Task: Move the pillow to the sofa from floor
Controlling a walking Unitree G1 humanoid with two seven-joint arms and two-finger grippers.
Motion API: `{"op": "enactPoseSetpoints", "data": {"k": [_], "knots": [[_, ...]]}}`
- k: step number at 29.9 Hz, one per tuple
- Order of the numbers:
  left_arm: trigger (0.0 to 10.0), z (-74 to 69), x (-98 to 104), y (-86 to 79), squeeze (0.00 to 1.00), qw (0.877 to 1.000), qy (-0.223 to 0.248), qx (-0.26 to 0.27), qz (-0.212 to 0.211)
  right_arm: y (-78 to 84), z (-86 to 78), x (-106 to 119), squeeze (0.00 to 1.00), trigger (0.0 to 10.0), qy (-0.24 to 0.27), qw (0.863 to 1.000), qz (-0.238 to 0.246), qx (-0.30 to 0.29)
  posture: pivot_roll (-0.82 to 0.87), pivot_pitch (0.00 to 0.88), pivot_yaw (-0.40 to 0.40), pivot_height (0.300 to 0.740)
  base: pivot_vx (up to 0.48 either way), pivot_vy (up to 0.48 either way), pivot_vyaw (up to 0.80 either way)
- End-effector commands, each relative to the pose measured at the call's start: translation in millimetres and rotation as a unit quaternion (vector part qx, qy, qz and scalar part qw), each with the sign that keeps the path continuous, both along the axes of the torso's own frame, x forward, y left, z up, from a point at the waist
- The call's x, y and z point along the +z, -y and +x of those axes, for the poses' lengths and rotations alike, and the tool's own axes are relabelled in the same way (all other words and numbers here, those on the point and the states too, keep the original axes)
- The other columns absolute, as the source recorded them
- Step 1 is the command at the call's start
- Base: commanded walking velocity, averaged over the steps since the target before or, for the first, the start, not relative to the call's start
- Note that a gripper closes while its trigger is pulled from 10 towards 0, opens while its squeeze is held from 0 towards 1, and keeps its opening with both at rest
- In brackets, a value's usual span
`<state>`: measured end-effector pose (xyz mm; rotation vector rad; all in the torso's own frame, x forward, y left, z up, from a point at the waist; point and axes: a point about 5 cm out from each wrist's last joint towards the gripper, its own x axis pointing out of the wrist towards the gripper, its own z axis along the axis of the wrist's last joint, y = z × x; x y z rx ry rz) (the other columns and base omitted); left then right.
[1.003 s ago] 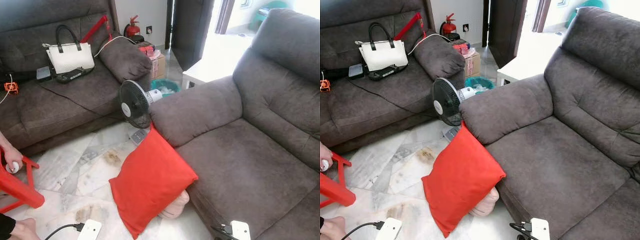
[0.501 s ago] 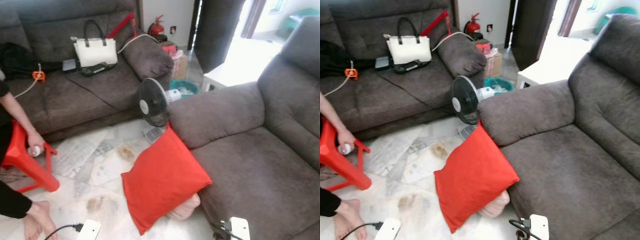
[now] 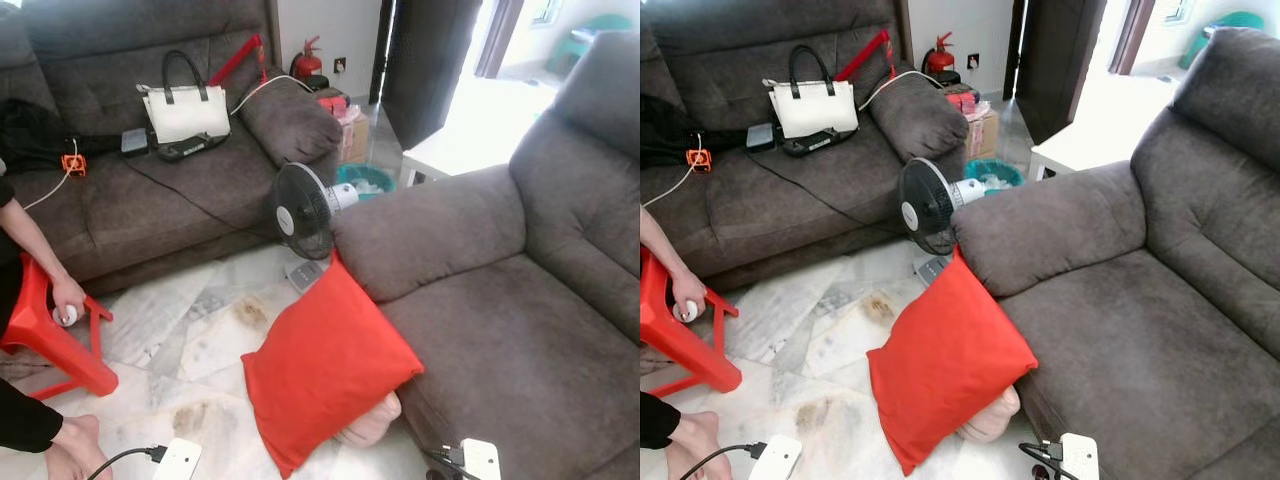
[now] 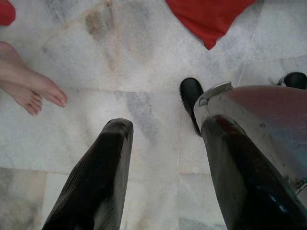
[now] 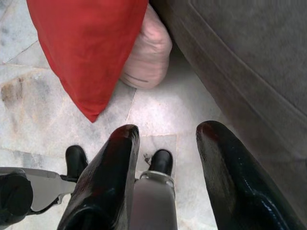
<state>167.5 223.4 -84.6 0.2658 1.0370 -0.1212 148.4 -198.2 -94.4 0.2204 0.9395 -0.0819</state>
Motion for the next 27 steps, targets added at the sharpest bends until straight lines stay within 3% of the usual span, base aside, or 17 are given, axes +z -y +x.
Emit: {"op": "enactPoseSetpoints", "data": {"k": [1, 24, 27], "knots": [[10.0, -2.7, -1.1, -0.4, 0.0, 1.0, -0.004, -0.002, -0.001, 0.5, -1.5, -0.6, 0.0, 10.0, -0.003, 1.0, 0.001, -0.002, 0.1, 0.052, -0.028, 0.74, 0.285, 0.0, 0.0], [10.0, -2.7, -1.0, -0.8, 0.0, 1.0, -0.006, -0.005, 0.0, -0.2, -1.2, -0.6, 0.0, 10.0, -0.005, 1.0, -0.001, 0.008, 0.1, 0.051, -0.025, 0.74, 0.304, 0.0, 0.0], [10.0, -2.6, -1.0, -0.7, 0.0, 1.0, -0.006, -0.004, 0.0, 0.1, -1.1, -0.5, 0.0, 10.0, -0.006, 1.0, -0.003, 0.012, 0.1, 0.051, -0.025, 0.74, 0.0, 0.0, 0.0]]}}
